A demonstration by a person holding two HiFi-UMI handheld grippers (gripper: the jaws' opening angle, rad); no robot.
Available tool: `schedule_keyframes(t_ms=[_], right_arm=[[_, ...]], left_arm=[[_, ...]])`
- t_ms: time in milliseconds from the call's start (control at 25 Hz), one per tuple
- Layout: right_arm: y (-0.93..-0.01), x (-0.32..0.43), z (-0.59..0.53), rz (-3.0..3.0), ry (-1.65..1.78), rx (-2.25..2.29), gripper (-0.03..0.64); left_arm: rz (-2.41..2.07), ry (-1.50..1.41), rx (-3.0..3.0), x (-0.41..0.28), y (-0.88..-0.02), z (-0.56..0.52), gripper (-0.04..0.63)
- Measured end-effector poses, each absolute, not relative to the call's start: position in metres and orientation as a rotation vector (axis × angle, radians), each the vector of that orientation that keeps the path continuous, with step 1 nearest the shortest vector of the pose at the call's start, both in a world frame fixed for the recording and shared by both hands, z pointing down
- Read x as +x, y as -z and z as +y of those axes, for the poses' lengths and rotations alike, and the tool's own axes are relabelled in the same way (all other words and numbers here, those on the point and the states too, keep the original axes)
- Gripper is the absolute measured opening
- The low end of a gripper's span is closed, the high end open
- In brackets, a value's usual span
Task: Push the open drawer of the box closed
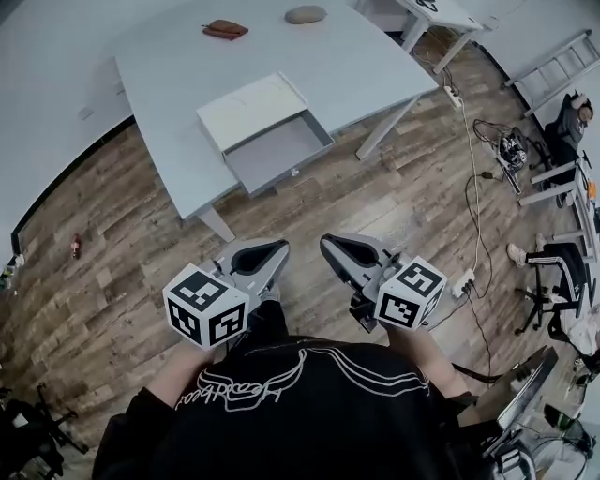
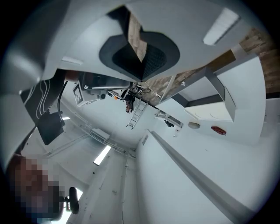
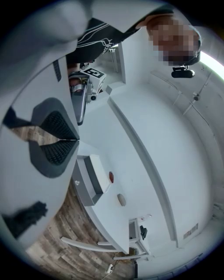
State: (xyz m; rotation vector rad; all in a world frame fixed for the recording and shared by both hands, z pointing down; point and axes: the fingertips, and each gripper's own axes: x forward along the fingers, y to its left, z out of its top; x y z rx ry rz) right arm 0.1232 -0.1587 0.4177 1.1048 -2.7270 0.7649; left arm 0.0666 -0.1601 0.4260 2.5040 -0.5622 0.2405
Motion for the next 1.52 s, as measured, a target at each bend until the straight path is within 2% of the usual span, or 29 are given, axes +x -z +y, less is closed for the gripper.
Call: schedule_keyframes(t_ms=[480,800,1520], right_arm=[[-0.464,0.129,-0.253,-2.57,-0.544,1.149,0.012],[-0.525,0.14,-0.282,-2.435,-0.519,1.132,0.082],[-0.579,0.133,-0.323,-2.383,-0.513,1.075,0.083]], left_arm=[[-0.538,-0.234,2.436,0.052,-0.452,-0.247,0.008],[-0.587,-0.188,2.427,0.045,-0.455,-0.268,0.008],[-0.714,-0.205,2.306,0.024,-0.488,-0.283,0.008]])
